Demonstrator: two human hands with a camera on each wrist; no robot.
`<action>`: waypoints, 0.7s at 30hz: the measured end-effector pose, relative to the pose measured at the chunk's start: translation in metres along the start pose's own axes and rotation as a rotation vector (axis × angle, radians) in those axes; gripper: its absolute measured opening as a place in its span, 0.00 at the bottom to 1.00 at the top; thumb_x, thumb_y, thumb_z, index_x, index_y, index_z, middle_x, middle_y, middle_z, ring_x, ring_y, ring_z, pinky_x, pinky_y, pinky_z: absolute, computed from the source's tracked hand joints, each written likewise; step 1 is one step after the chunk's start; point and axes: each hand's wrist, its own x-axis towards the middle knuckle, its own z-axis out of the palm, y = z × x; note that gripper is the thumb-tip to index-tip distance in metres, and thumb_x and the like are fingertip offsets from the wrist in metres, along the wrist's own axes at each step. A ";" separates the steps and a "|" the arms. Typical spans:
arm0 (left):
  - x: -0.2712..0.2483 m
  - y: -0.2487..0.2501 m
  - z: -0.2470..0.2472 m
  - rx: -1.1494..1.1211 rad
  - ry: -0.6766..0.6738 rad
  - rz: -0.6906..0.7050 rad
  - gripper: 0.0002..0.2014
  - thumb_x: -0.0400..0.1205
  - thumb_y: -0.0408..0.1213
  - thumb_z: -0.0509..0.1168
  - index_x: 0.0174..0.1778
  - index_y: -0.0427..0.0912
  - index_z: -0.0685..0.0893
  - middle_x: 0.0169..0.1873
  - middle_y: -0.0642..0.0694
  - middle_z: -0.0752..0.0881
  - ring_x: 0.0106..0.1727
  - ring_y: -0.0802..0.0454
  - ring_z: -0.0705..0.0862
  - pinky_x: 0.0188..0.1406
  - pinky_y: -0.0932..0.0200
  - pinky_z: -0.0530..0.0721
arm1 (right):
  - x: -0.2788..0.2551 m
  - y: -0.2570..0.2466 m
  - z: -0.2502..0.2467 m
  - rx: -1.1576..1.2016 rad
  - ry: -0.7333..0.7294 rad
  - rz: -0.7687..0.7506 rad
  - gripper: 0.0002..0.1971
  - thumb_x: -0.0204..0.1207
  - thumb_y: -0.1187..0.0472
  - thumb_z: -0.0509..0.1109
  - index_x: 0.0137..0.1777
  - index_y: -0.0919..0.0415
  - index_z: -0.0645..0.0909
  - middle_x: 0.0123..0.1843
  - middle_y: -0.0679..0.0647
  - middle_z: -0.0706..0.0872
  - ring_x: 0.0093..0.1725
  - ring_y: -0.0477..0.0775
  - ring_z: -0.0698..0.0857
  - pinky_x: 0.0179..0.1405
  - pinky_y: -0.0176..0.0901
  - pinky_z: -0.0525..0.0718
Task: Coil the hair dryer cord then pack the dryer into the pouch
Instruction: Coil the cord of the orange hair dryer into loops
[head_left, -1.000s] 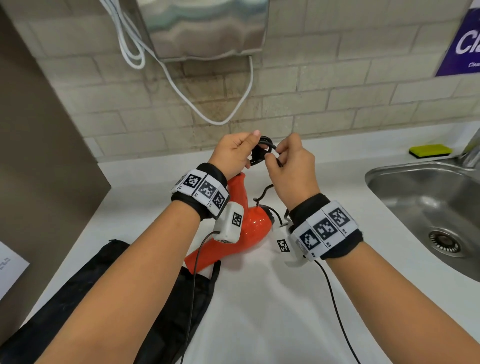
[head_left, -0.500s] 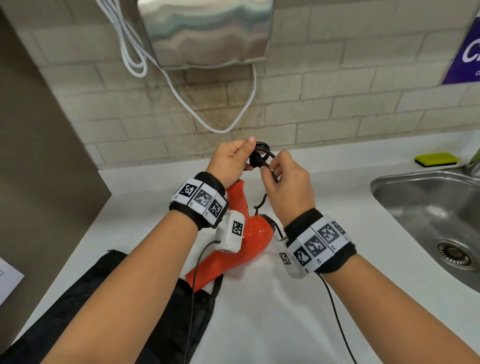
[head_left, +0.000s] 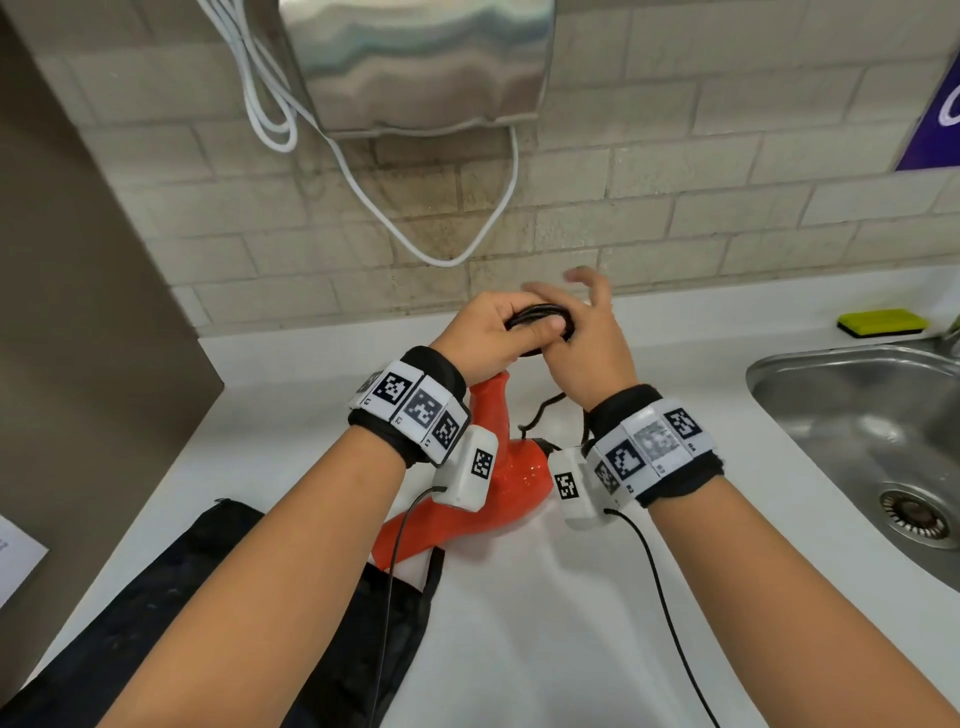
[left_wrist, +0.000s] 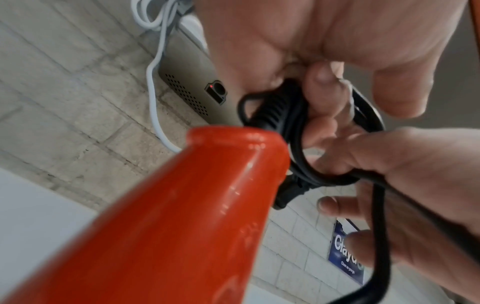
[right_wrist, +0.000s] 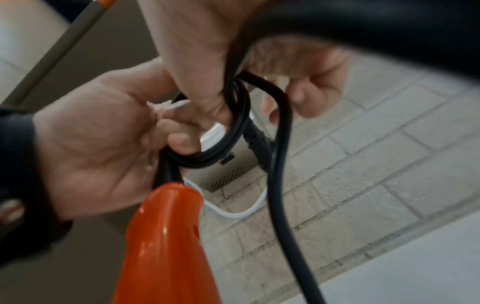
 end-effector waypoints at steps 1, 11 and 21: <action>0.000 -0.001 -0.001 0.009 0.002 0.010 0.12 0.82 0.26 0.59 0.60 0.33 0.80 0.32 0.55 0.82 0.26 0.72 0.81 0.28 0.78 0.75 | 0.002 0.000 -0.001 0.094 -0.064 -0.006 0.19 0.73 0.70 0.61 0.63 0.57 0.80 0.68 0.57 0.76 0.56 0.54 0.81 0.58 0.45 0.81; -0.001 -0.020 -0.024 0.025 0.184 -0.045 0.11 0.83 0.36 0.60 0.37 0.51 0.83 0.31 0.60 0.86 0.22 0.64 0.73 0.27 0.72 0.74 | 0.000 0.042 -0.023 0.112 -0.166 0.143 0.09 0.76 0.69 0.62 0.54 0.66 0.81 0.49 0.54 0.78 0.48 0.51 0.75 0.44 0.36 0.70; -0.005 -0.019 -0.029 -0.012 0.236 -0.052 0.12 0.83 0.38 0.58 0.36 0.46 0.82 0.19 0.66 0.81 0.18 0.63 0.72 0.27 0.71 0.71 | -0.028 0.130 -0.010 -0.561 -0.458 0.694 0.16 0.82 0.65 0.55 0.65 0.70 0.75 0.65 0.63 0.82 0.64 0.61 0.81 0.60 0.46 0.80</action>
